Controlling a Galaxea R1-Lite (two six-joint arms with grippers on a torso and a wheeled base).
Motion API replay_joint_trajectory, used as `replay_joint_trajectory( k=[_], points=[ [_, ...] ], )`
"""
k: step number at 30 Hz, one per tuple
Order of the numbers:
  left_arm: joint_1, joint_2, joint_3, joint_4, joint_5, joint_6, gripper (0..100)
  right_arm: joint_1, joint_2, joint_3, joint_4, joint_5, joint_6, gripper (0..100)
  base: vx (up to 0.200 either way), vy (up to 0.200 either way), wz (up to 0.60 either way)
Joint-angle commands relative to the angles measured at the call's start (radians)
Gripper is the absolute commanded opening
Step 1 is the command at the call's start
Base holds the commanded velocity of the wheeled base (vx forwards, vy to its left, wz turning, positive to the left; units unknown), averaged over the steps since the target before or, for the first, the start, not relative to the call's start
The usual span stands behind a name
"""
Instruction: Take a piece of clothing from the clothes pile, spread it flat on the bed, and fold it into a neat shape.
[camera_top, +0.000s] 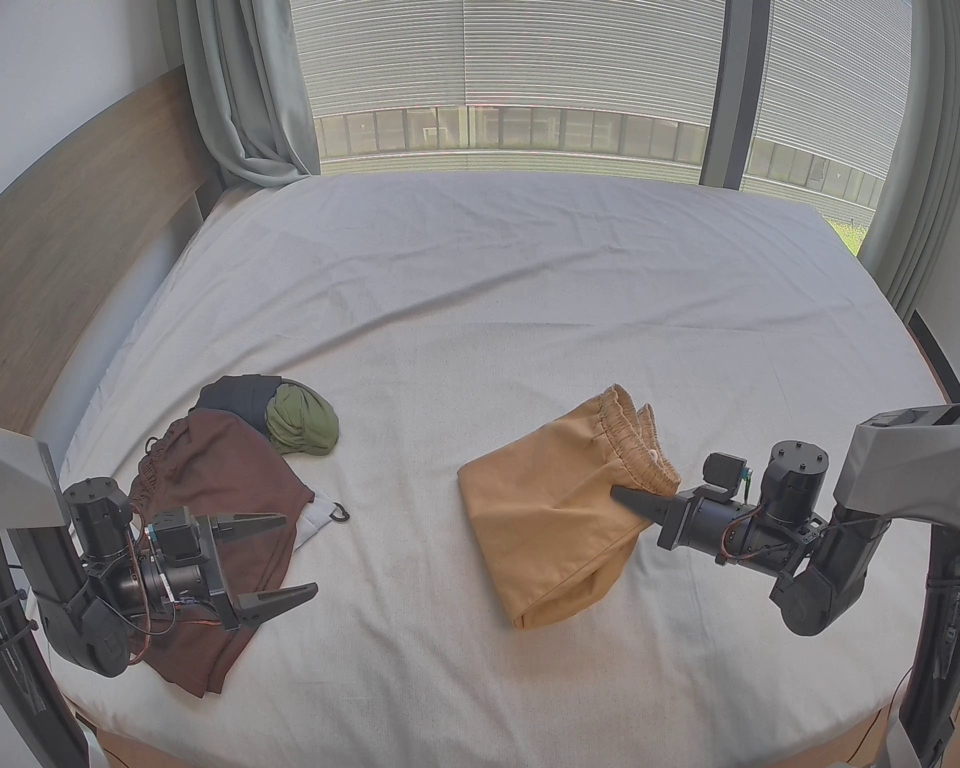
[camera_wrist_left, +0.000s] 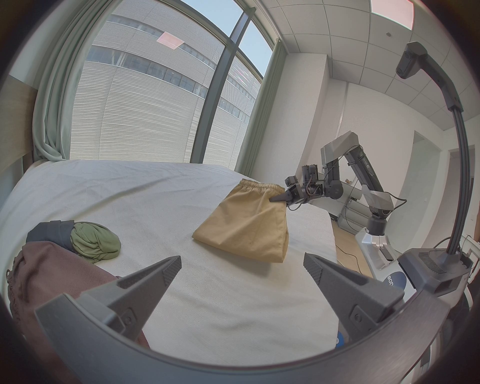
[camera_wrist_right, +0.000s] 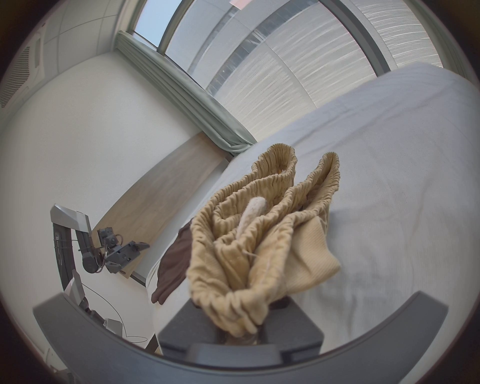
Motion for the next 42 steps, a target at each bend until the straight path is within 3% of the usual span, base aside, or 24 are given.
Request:
replay_joint_trajectory(
  k=[1, 21, 42],
  points=[
    [-0.005, -0.001, 0.003, 0.000, 0.000, 0.000, 100, 0.013, -0.062, -0.012, 0.001, 0.002, -0.001, 0, 0.000, 0.000, 0.00],
    [-0.008, -0.005, 0.017, 0.000, -0.002, 0.000, 100, 0.007, -0.053, -0.256, 0.024, -0.004, 0.037, 0, 0.000, 0.000, 0.00],
    [-0.008, -0.008, 0.028, 0.000, -0.003, 0.000, 100, -0.004, 0.076, -0.772, 0.444, -0.012, 0.067, 0, 0.000, 0.000, 0.00]
  ],
)
